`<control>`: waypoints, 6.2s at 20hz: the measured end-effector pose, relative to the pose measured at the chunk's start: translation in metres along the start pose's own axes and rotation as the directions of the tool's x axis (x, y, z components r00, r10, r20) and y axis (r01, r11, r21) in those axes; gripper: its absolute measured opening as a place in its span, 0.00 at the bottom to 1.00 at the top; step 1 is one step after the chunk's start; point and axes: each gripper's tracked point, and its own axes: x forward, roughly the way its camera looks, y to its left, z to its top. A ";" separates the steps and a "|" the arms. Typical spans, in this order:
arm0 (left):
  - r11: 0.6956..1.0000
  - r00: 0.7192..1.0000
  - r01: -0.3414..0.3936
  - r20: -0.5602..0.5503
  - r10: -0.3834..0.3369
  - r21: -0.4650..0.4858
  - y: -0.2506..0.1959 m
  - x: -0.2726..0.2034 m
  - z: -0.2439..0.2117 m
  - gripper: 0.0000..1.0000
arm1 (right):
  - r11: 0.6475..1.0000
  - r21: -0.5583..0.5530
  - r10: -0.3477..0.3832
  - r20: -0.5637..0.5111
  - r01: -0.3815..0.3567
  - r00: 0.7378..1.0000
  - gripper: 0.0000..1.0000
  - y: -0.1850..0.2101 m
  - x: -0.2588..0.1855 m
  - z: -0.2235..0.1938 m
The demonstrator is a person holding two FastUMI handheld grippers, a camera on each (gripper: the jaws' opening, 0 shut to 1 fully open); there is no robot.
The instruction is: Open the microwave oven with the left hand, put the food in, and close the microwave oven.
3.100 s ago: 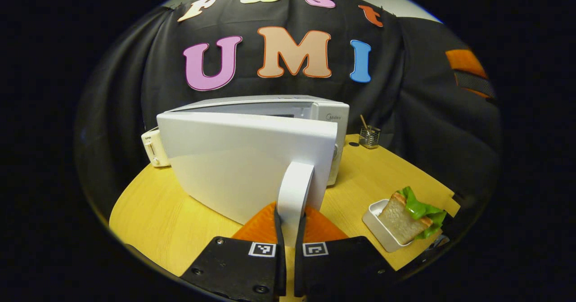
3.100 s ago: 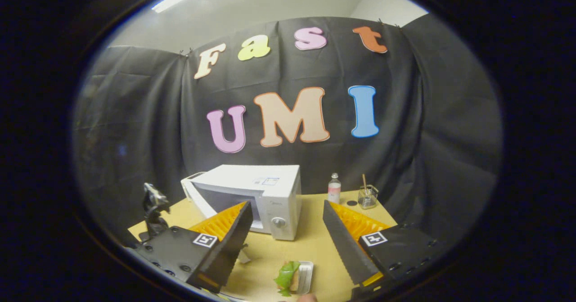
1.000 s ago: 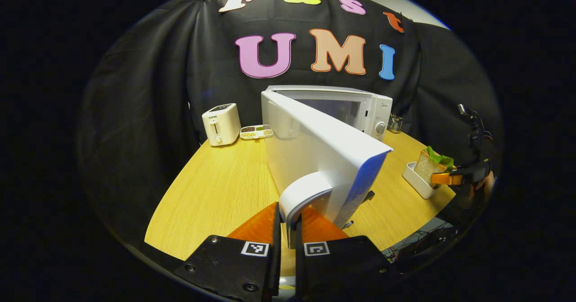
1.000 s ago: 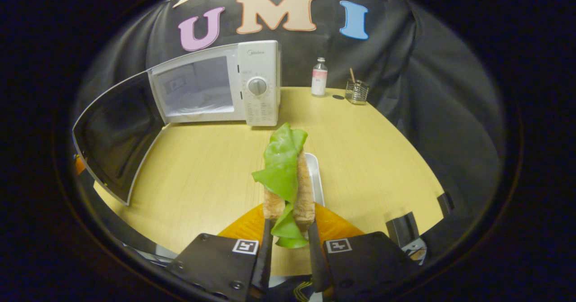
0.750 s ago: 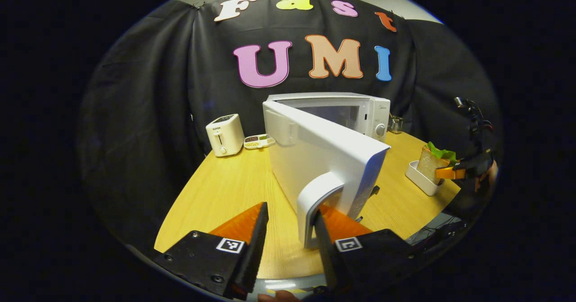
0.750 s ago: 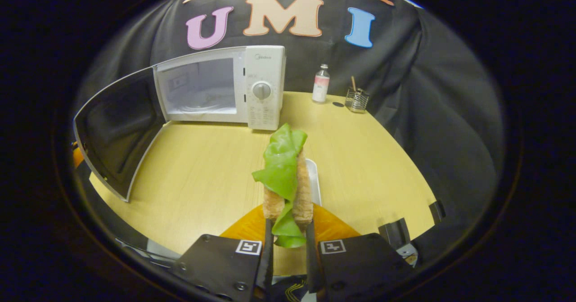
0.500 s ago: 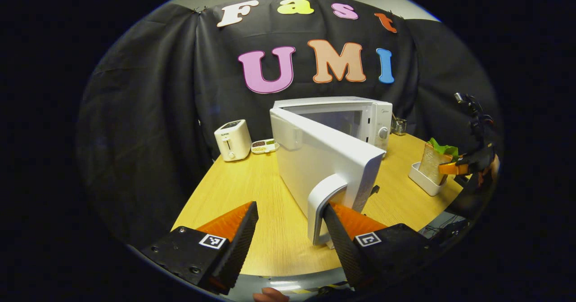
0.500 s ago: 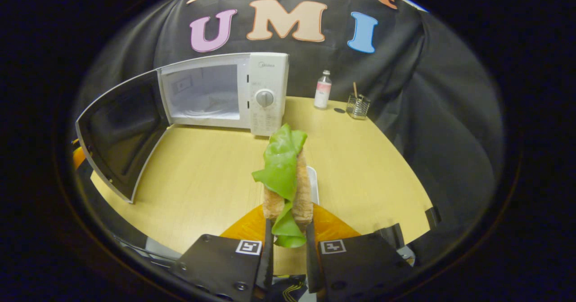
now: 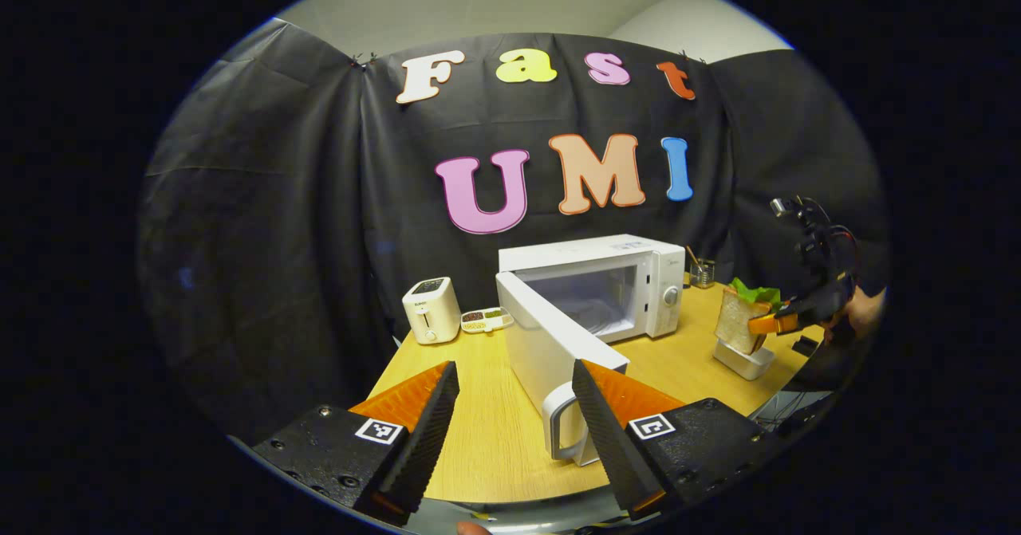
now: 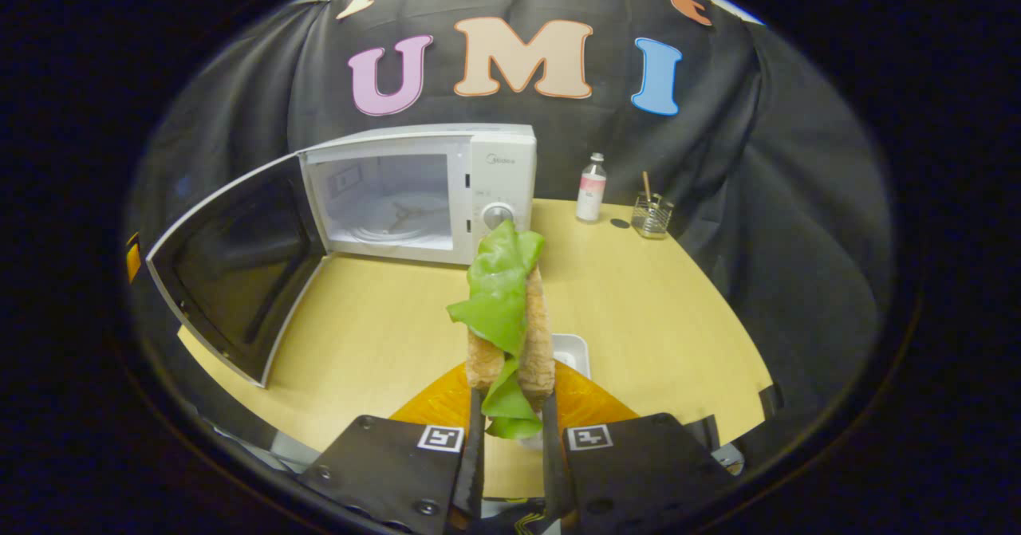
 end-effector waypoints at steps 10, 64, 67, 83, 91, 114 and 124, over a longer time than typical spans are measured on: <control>0.994 0.998 -0.025 0.056 0.031 -0.105 -0.005 0.021 0.033 0.87 | 0.944 0.262 0.215 -0.025 -0.201 0.976 0.28 0.106 0.031 0.040; 0.981 0.981 -0.186 -0.065 0.182 -0.054 0.051 0.005 0.011 0.87 | 0.536 0.839 -0.035 -0.084 0.090 0.996 0.98 0.220 0.258 0.087; 0.981 0.981 -0.186 -0.058 0.183 -0.046 0.049 0.002 0.010 0.92 | 0.562 0.824 -0.032 -0.069 0.075 0.997 0.98 0.219 0.250 0.090; 0.982 0.981 -0.191 -0.016 0.191 -0.001 0.066 0.007 0.007 0.87 | 0.937 0.350 -0.075 0.253 -0.019 0.964 0.98 0.122 0.105 0.125; 0.991 0.986 -0.131 -0.111 0.128 -0.018 0.046 0.036 -0.034 0.88 | 0.979 0.167 -0.185 0.515 0.113 0.837 0.88 0.019 0.001 0.194; 0.983 0.929 -0.184 -0.325 0.179 0.015 -0.015 0.090 -0.082 0.01 | 0.960 0.148 -0.275 0.668 0.238 0.692 0.89 -0.106 -0.079 0.291; 0.991 0.942 -0.134 -0.309 0.128 0.000 -0.062 0.119 -0.069 0.01 | 0.964 0.115 -0.254 0.666 0.240 0.701 0.99 -0.126 -0.081 0.290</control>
